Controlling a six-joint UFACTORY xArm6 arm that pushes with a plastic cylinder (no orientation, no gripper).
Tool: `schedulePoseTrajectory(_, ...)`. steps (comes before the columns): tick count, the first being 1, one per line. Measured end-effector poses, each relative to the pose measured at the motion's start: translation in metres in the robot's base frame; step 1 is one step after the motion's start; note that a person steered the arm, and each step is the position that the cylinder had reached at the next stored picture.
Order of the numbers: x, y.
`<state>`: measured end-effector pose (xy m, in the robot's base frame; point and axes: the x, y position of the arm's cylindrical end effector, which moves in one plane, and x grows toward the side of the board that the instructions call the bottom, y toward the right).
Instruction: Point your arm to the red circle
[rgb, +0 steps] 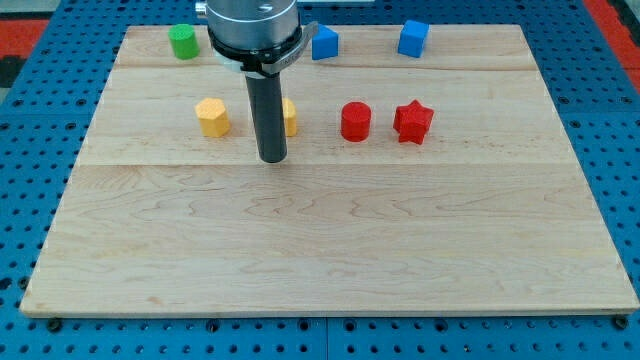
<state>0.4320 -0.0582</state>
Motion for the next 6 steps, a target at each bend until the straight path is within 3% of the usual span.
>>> schedulePoseTrajectory(5,0.004,0.016)
schedulePoseTrajectory(6,0.005,0.064)
